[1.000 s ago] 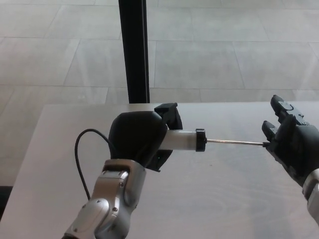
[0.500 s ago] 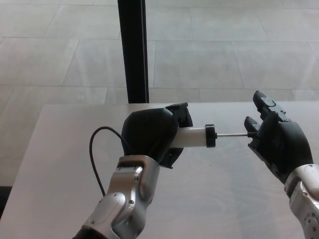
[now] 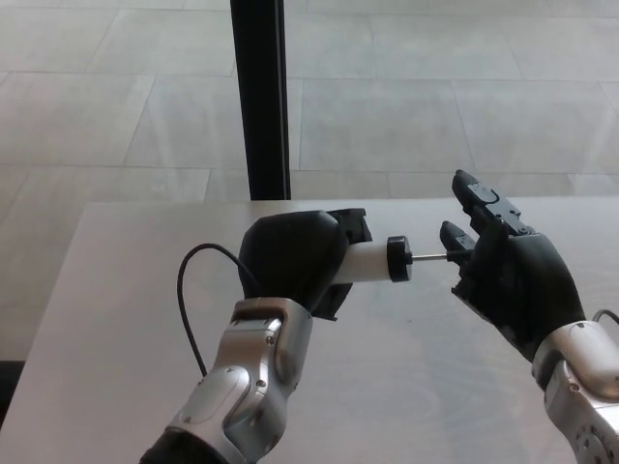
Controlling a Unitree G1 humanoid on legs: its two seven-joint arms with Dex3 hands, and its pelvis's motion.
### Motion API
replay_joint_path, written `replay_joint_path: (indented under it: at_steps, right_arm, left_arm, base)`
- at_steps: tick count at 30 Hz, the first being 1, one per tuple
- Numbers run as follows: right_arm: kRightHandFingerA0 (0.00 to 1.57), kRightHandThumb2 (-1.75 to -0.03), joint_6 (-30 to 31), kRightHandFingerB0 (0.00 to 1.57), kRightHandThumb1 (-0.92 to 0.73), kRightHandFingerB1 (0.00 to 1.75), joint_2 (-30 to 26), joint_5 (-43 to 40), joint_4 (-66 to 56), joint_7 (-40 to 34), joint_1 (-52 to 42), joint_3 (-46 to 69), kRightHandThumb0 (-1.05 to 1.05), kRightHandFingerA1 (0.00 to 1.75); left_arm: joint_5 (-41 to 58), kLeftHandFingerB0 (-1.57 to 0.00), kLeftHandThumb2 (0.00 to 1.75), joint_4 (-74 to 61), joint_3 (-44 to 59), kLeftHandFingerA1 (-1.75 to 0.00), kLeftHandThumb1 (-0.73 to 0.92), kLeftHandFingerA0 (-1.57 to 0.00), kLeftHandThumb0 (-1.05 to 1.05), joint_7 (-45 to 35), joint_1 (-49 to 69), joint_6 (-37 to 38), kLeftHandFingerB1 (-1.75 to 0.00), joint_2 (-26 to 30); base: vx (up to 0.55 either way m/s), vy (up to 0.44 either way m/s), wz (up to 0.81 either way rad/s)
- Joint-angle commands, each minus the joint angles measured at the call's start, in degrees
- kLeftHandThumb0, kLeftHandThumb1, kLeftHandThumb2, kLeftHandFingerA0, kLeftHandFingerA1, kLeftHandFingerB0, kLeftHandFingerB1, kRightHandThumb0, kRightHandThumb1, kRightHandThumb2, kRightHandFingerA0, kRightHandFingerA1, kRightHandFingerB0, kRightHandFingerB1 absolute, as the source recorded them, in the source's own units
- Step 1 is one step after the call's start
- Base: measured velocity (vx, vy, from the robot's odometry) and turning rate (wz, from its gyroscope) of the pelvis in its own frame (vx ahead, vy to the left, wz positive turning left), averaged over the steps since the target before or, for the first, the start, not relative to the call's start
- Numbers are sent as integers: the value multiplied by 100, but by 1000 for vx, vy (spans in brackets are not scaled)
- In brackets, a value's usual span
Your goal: The robot uses its left hand to lift the air pump kept on the middle of the desk and use the right hand to compress the handle
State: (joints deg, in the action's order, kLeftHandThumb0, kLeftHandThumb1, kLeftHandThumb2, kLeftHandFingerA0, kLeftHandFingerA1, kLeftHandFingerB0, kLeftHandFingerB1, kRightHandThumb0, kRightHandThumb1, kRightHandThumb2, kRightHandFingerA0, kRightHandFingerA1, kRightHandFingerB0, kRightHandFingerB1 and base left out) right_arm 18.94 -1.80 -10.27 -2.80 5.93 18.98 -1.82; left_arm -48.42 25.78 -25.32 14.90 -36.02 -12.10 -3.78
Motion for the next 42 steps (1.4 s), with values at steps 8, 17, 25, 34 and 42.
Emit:
replay_joint_path:
  at_steps: [8,17,25,34,42]
  right_arm:
    - [0,-132,-99,0,-88,10,241,-101,98,101,-134,5,-105,10]
    - [0,-131,26,0,-84,11,295,-7,88,-81,-31,96,-102,14]
    - [0,-83,402,0,-92,7,442,-97,-49,-327,146,294,-104,19]
    - [0,-134,560,0,-89,4,681,-94,108,-528,235,430,-105,8]
    - [0,-135,89,0,-92,3,482,-215,229,-570,171,1020,-105,4]
  left_arm:
    - [9,-75,63,-70,-50,-161,77,-93,-29,-170,-549,-318,-55,-53]
    - [134,-81,71,-117,-81,-152,89,-92,-71,20,-479,-155,-65,-243]
    - [-70,-76,64,-261,-179,-155,80,-91,-33,-124,-493,-858,-66,-493]
    - [-44,-70,64,-170,-187,-156,81,-91,-33,-104,-544,-1106,-60,-562]
    - [-2,-81,95,-445,-264,-175,65,-95,-18,-22,271,-789,-130,-62]
  base:
    - [0,0,0]
    - [0,0,0]
    - [0,0,0]
    - [0,0,0]
    - [0,0,0]
